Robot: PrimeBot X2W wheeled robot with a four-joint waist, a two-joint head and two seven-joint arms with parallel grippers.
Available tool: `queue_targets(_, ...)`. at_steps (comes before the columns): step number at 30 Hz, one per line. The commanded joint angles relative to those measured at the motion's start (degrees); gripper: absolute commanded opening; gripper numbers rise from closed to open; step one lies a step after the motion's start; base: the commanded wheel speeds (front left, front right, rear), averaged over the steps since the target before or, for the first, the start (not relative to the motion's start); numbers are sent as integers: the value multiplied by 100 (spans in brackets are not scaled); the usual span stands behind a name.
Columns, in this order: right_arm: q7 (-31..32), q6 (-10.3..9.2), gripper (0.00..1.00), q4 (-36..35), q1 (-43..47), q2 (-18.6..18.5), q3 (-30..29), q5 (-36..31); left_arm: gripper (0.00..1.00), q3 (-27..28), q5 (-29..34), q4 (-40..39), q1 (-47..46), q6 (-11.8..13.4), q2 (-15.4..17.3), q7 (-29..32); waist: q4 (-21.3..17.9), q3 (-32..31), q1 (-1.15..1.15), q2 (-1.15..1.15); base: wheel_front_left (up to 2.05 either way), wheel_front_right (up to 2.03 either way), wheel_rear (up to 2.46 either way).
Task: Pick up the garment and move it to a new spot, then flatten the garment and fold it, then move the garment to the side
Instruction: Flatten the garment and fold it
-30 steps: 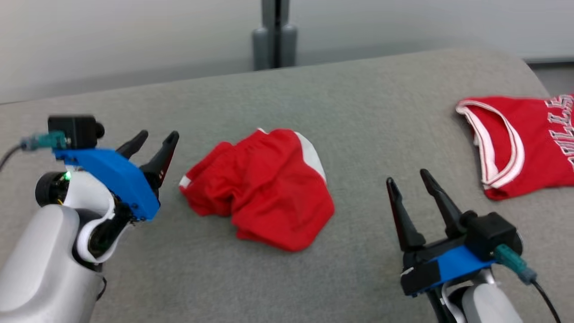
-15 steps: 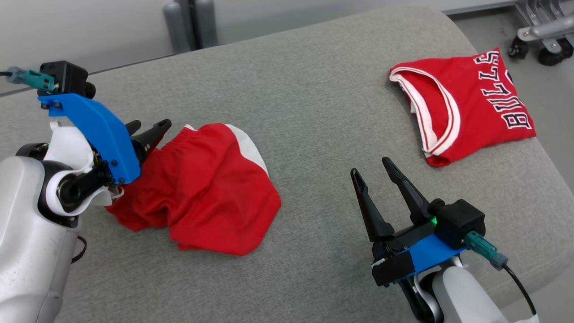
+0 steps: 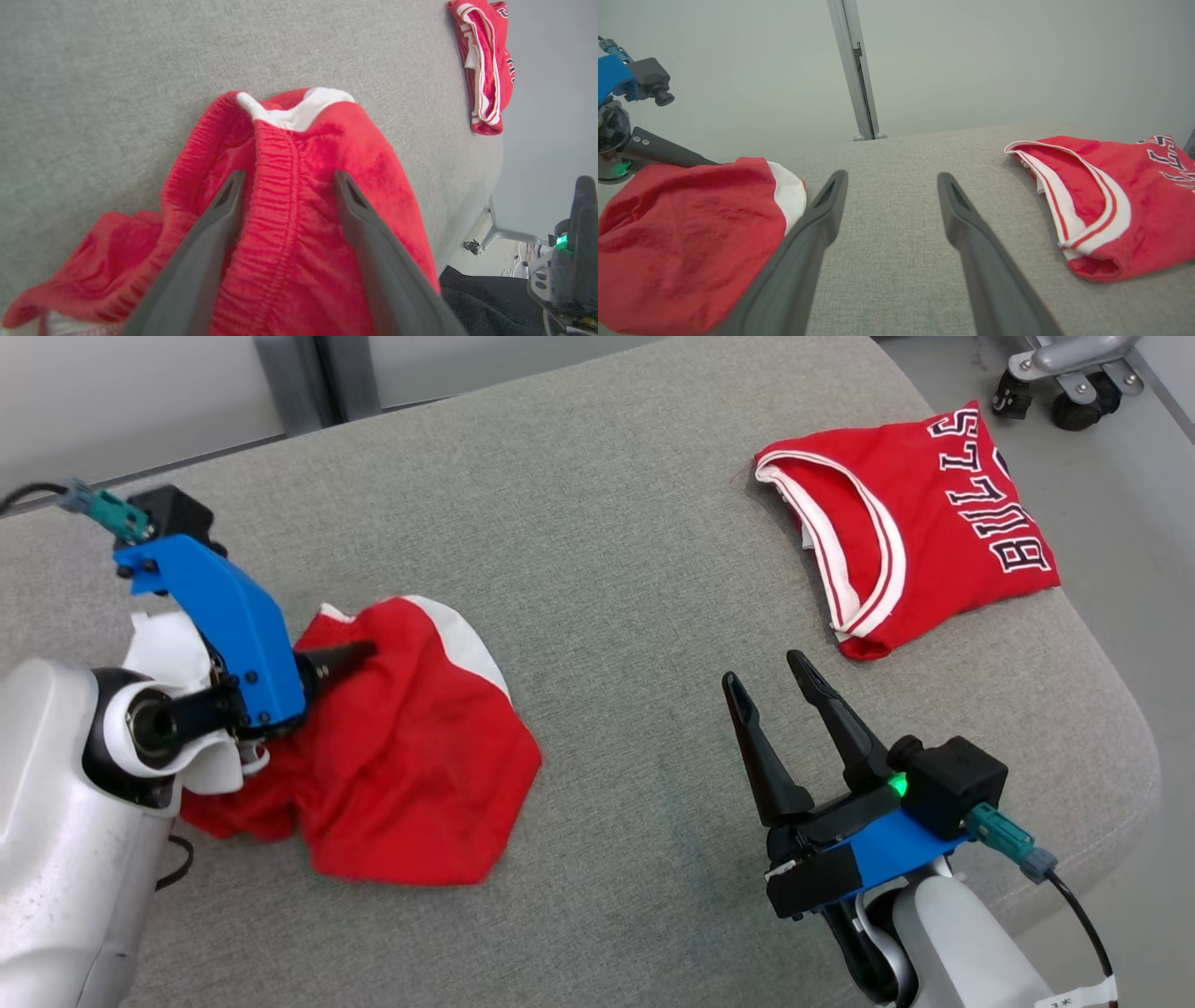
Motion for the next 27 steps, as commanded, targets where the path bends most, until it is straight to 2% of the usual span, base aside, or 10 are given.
queue_targets(1,-28,1,100,-41,-40,-6,-16,29,100,-44,-81,-30,90,47,7,142,-11,4,0,0,0,0,0)
queue_targets(3,-29,1,100,-96,-14,-6,-50,40,100,-60,-191,-190,149,86,18,360,-21,19,0,0,0,0,0)
queue_targets(4,-29,1,100,-111,-9,-6,-62,40,73,-78,-180,-250,165,63,41,390,-18,26,0,0,0,0,0)
queue_targets(5,-29,1,100,-111,-9,-6,-62,40,73,-78,-180,-250,165,63,41,390,-18,26,0,0,0,0,0)
queue_targets(6,-29,1,100,-129,-6,-6,-77,39,28,-89,-154,-329,171,-10,58,348,-10,33,0,0,0,0,0)
queue_targets(7,-30,1,100,-148,-7,-6,-91,40,0,-82,-134,-387,180,-59,68,277,2,39,0,0,0,0,0)
queue_targets(13,-29,1,100,-190,7,-6,-135,-5,0,-42,-134,-560,60,-605,-32,-241,144,2,0,0,0,0,0)
queue_targets(18,-28,1,100,-174,4,-6,-184,-66,0,-70,34,-803,-343,-1013,-153,-1125,270,-87,0,0,0,0,0)
queue_targets(22,-29,1,100,-134,32,-6,-208,-110,0,-372,-13,-1166,-806,-1093,-238,-1875,348,-193,0,0,0,0,0)
queue_targets(27,-29,1,100,-105,99,-6,-280,-169,0,-1159,-299,-1792,-1316,-1098,-22,-2511,456,-325,0,0,0,0,0)
